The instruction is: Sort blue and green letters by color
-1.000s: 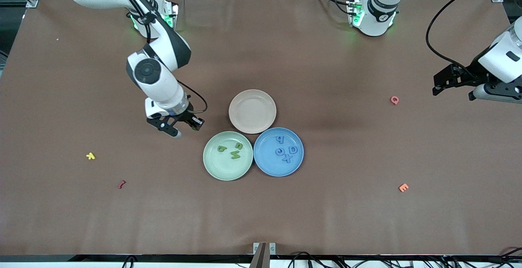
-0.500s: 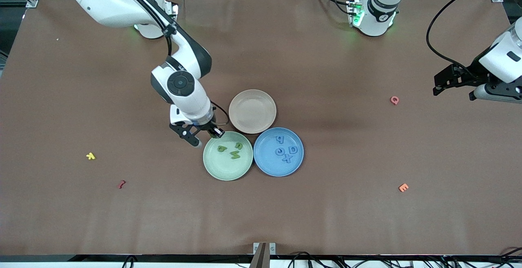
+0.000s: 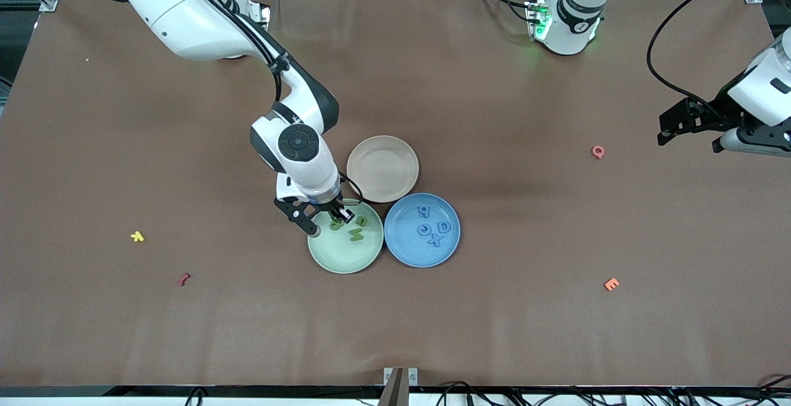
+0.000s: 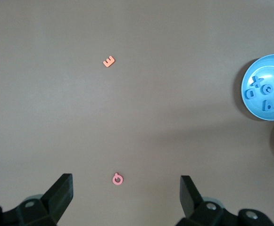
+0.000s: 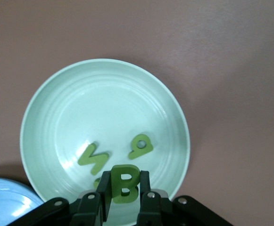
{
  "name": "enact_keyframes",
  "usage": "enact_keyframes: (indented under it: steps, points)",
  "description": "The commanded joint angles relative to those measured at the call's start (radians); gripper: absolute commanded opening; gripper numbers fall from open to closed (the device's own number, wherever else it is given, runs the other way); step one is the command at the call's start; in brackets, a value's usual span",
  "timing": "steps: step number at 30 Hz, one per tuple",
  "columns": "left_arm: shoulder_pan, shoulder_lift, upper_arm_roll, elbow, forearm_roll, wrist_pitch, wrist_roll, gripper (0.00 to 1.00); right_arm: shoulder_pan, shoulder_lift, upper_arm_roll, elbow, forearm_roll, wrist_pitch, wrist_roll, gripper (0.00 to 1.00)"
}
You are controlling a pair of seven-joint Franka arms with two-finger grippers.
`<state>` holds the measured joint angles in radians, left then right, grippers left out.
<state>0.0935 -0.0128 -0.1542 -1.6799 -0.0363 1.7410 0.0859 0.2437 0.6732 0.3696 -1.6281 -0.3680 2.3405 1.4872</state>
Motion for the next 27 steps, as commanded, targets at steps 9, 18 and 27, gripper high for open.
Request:
enact_keyframes:
  steps: [9,18,27]
  points:
    - [0.011,-0.010,-0.004,-0.014,-0.001,0.015,0.020,1.00,0.015,0.057,-0.005,0.083,-0.025,-0.010,0.067,0.82]
    - [0.012,-0.003,0.004,-0.014,0.000,0.020,0.021,1.00,0.015,0.059,-0.005,0.099,-0.022,-0.018,0.062,0.84]
    - [0.009,-0.006,-0.001,-0.014,-0.001,0.017,0.021,1.00,0.006,0.043,-0.003,0.105,-0.026,-0.056,0.056,0.85]
